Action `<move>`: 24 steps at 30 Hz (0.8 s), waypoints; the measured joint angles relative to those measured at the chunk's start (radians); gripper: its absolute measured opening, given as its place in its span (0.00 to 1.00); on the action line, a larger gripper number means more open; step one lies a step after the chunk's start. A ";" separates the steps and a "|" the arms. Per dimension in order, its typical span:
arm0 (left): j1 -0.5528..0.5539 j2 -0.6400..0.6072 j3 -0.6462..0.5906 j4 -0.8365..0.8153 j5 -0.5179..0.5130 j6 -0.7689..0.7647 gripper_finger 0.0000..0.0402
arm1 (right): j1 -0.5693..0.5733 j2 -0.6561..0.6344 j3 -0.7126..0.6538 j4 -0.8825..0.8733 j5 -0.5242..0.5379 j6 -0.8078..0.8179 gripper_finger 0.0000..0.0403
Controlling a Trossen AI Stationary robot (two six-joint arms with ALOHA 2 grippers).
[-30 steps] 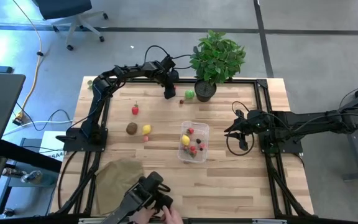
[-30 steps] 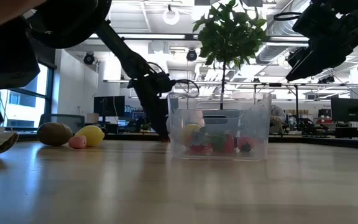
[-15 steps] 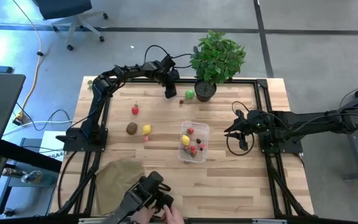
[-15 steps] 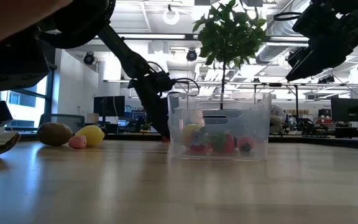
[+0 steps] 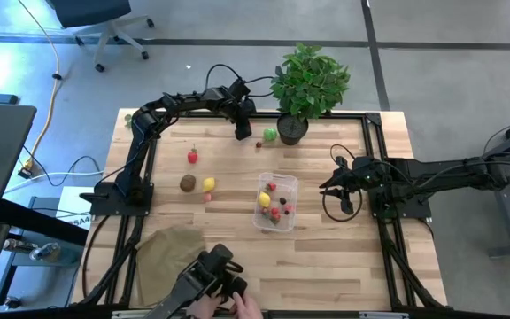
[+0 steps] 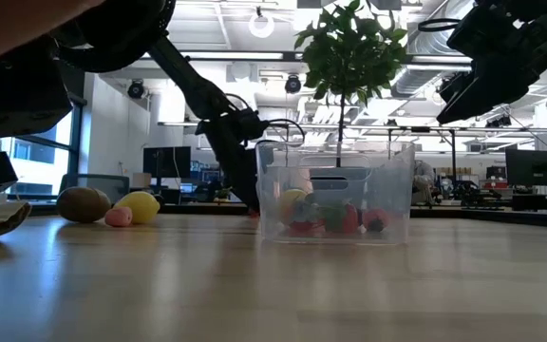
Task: Pick and placing Produce into tupperware
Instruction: Put the red cherry into the transparent container
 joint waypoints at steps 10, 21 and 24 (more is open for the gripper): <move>0.000 0.000 0.000 -0.004 0.047 -0.023 0.23 | 0.000 0.000 0.000 0.000 0.000 0.000 0.18; -0.001 -0.035 -0.001 -0.010 0.176 -0.050 0.24 | 0.000 0.000 0.000 0.000 0.000 0.000 0.18; 0.000 -0.068 -0.001 -0.018 0.185 -0.045 0.23 | 0.000 0.000 0.000 0.000 0.000 0.000 0.18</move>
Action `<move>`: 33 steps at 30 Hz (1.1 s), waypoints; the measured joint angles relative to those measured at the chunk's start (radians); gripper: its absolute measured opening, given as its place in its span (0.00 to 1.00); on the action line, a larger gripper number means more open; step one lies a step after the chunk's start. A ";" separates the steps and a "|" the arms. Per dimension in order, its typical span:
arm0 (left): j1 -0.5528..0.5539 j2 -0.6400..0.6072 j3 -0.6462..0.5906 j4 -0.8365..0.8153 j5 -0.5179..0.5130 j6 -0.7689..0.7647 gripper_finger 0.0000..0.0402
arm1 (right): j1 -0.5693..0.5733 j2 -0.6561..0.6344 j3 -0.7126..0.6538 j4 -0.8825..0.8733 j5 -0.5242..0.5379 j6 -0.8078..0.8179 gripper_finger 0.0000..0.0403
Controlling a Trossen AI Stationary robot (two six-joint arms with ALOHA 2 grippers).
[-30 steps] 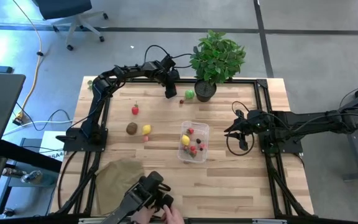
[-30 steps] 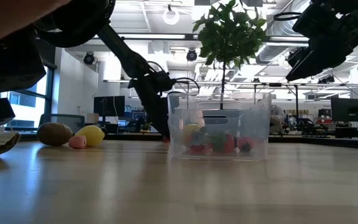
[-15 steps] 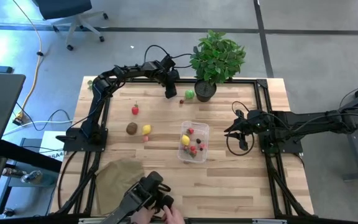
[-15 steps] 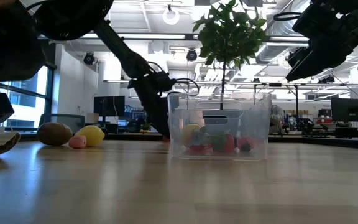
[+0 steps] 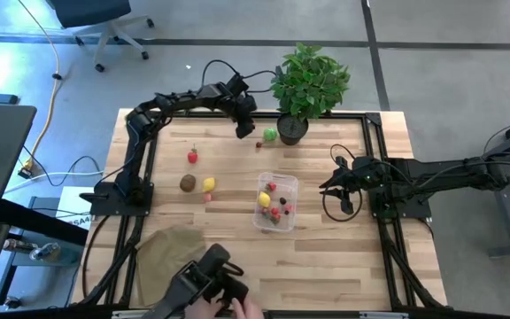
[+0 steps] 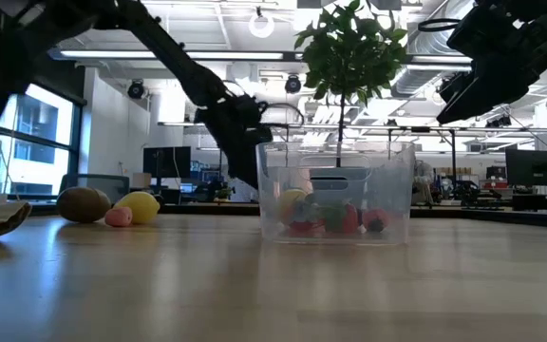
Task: Pick and placing Produce into tupperware
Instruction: Put the red cherry into the transparent container
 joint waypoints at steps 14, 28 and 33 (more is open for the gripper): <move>-0.049 -0.208 0.000 -0.131 0.009 0.114 0.24 | 0.000 0.000 0.000 0.000 0.000 0.000 0.18; -0.296 -0.266 0.001 -0.166 -0.014 0.119 0.25 | 0.000 0.000 0.000 0.000 0.000 0.000 0.18; -0.425 -0.265 0.000 -0.178 -0.096 0.017 0.25 | 0.000 0.000 0.000 0.000 0.000 0.000 0.18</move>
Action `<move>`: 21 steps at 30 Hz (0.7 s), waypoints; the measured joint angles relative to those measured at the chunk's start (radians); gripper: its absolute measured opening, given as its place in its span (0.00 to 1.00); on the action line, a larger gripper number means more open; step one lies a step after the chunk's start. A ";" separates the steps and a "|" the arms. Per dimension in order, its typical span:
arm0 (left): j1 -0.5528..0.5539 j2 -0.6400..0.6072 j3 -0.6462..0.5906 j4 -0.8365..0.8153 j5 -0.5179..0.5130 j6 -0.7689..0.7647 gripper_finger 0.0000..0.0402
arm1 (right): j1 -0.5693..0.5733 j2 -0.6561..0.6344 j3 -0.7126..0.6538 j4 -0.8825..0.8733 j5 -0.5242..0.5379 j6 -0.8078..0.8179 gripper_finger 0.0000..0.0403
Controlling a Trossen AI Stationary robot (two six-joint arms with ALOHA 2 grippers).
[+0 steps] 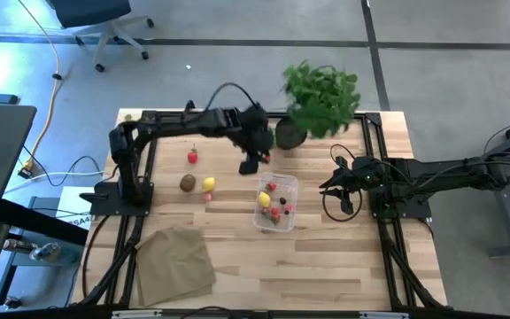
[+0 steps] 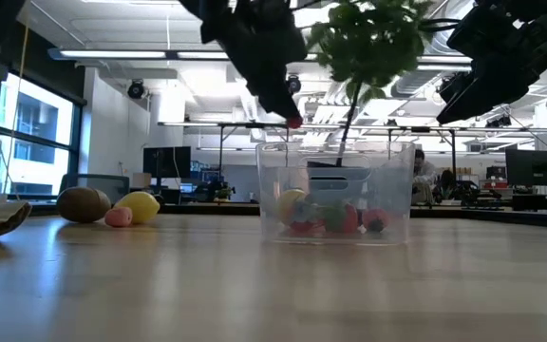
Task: Pick and placing Produce into tupperware
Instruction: Put the red cherry into the transparent container
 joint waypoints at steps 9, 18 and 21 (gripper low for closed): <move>0.009 -0.015 0.000 -0.009 -0.083 -0.131 0.25 | 0.000 0.000 0.000 0.000 0.000 0.000 0.18; 0.019 -0.034 0.000 -0.052 -0.099 -0.133 0.25 | 0.000 0.000 0.000 0.000 0.000 0.000 0.18; 0.020 -0.034 0.000 -0.053 -0.102 -0.133 0.25 | 0.000 0.000 0.000 0.000 0.000 0.000 0.18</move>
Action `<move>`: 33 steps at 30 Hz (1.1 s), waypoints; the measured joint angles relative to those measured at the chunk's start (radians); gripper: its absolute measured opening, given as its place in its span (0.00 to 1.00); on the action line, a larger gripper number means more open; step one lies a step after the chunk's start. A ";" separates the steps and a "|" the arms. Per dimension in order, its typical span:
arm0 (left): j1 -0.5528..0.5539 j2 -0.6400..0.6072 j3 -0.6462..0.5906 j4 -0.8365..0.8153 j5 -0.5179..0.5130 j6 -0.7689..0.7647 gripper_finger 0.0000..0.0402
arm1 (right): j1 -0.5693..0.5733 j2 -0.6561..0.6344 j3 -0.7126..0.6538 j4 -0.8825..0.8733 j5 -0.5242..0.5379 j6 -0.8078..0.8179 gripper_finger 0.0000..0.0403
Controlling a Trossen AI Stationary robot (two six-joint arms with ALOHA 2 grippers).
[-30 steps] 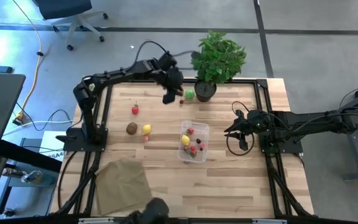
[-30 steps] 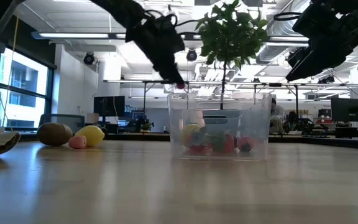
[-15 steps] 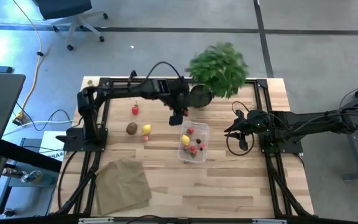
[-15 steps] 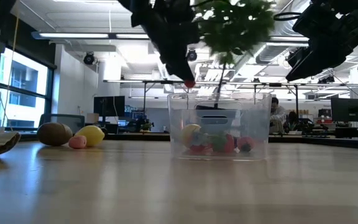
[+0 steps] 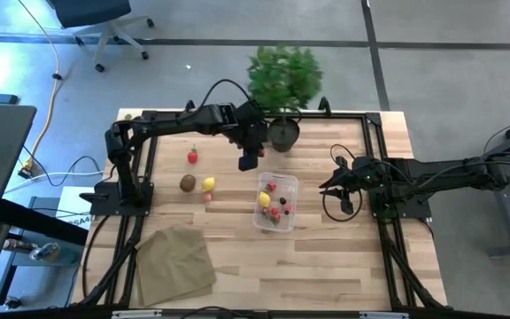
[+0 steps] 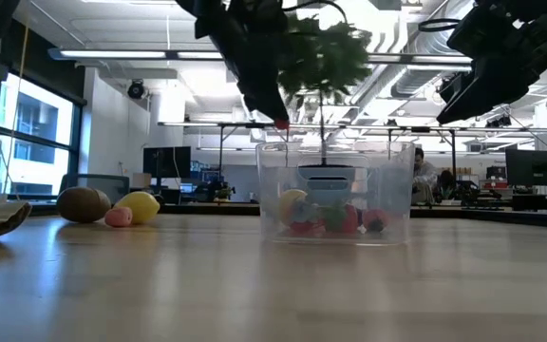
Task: Pick and placing Produce into tupperware
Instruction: Put the red cherry into the transparent container
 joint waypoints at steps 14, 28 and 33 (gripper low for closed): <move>0.000 0.000 0.000 0.001 0.000 0.016 0.25 | 0.000 0.000 0.000 0.000 0.000 0.000 0.18; -0.008 0.000 0.000 -0.004 0.004 0.016 0.25 | 0.000 0.000 0.000 0.000 0.000 0.000 0.18; -0.022 -0.017 0.000 -0.014 0.001 0.016 0.25 | 0.000 0.000 0.000 0.000 0.000 0.000 0.18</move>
